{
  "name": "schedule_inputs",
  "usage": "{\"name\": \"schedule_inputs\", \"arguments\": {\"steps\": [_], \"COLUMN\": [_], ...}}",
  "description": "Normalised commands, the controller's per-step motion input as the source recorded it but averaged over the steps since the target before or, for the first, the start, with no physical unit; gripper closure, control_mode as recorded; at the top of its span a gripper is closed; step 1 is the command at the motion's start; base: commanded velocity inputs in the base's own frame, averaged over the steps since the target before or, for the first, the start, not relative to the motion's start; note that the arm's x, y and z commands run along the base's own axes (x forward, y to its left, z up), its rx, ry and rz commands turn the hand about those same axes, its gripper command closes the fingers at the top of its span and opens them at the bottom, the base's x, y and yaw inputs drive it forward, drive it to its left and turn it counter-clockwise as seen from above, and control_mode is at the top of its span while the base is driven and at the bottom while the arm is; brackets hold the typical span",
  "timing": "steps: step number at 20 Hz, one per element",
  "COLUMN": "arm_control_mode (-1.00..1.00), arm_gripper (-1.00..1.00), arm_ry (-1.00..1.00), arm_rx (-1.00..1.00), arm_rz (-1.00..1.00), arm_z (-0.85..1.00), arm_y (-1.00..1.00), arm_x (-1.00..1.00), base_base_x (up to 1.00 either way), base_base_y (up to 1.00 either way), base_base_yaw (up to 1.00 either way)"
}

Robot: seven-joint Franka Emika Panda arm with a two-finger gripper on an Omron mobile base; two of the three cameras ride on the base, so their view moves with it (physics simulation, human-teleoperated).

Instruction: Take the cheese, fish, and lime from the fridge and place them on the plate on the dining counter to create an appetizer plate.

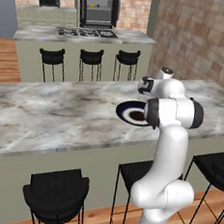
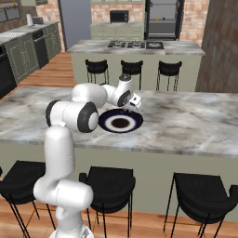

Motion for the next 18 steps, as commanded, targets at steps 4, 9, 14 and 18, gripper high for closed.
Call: {"name": "schedule_inputs", "arguments": {"steps": [4,9,14,18], "arm_control_mode": [-1.0,-1.0,-1.0,-1.0], "arm_gripper": [1.0,1.0,1.0,1.0], "arm_ry": [0.0,0.0,0.0,0.0], "arm_rx": [0.0,0.0,0.0,0.0], "arm_rz": [0.0,0.0,0.0,0.0], "arm_z": [-0.32,-0.27,-0.32,-0.31], "arm_y": [-0.01,0.0,0.0,-0.01], "arm_x": [0.36,0.31,0.18,0.1], "base_base_x": [0.0,0.0,0.0,0.0], "base_base_y": [0.0,0.0,0.0,0.0], "base_base_yaw": [0.0,0.0,0.0,0.0]}}
